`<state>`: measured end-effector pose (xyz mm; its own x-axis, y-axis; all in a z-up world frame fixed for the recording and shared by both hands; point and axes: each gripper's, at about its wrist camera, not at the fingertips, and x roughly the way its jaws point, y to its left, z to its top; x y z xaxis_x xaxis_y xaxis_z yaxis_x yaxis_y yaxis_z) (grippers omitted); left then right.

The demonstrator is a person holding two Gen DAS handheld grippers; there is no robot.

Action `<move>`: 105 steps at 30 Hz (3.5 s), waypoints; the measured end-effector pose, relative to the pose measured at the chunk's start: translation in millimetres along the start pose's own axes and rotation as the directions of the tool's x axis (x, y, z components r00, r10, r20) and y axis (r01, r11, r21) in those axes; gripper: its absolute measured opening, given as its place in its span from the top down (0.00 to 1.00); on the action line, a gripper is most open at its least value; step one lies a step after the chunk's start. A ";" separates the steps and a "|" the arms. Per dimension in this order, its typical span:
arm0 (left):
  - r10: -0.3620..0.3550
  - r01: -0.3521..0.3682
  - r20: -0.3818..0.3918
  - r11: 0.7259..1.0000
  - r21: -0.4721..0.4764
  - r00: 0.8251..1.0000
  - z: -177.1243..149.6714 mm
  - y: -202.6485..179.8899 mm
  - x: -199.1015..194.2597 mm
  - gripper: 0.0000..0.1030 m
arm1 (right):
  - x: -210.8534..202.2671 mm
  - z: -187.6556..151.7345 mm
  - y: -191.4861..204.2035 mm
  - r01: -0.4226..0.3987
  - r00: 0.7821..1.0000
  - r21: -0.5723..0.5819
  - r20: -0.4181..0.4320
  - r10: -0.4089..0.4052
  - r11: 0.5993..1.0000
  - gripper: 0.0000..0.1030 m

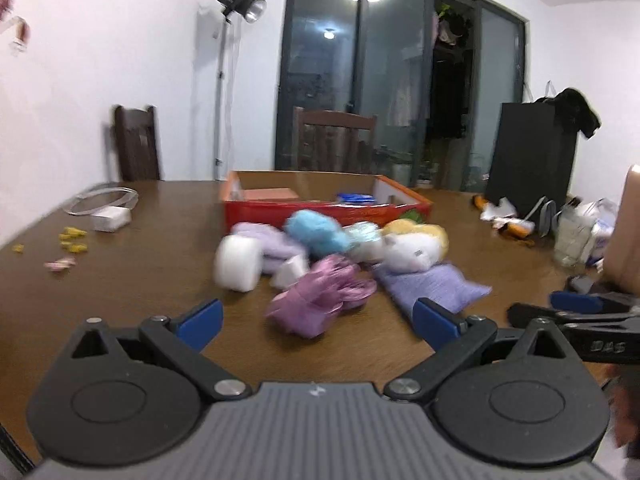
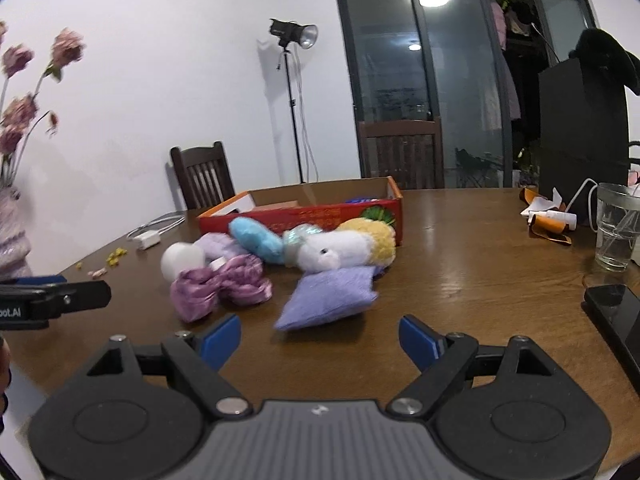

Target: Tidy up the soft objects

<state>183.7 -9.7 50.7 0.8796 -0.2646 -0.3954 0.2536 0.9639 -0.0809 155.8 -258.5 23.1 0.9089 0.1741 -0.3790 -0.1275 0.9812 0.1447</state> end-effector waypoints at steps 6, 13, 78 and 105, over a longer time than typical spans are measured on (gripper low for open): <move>-0.147 0.147 0.000 0.989 -0.019 0.989 33.0 -35.7 60.6 0.02 | 43.8 42.2 -41.1 -0.003 1.000 0.065 -0.002 0.003 0.998 0.17; -0.182 0.160 -0.148 0.976 -0.150 0.972 48.2 -50.5 159.6 0.20 | 132.4 95.2 -77.8 -0.039 0.998 0.106 -0.050 0.044 0.994 0.21; -0.417 0.375 -0.059 0.863 -0.338 0.907 -5.5 5.0 32.2 0.59 | 15.4 25.2 -15.2 -0.228 0.964 0.142 -0.105 0.244 0.963 0.58; -0.335 0.278 -0.239 0.930 -0.241 0.912 123.5 2.3 334.5 0.58 | 315.6 165.3 -71.9 0.008 0.985 0.016 -0.171 -0.005 1.000 0.54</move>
<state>528.2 -99.5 31.3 0.6210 -0.5568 -0.5516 0.3836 0.8297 -0.4056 517.5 -287.9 44.2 0.8281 0.1806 -0.5307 -0.1136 0.9811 0.1566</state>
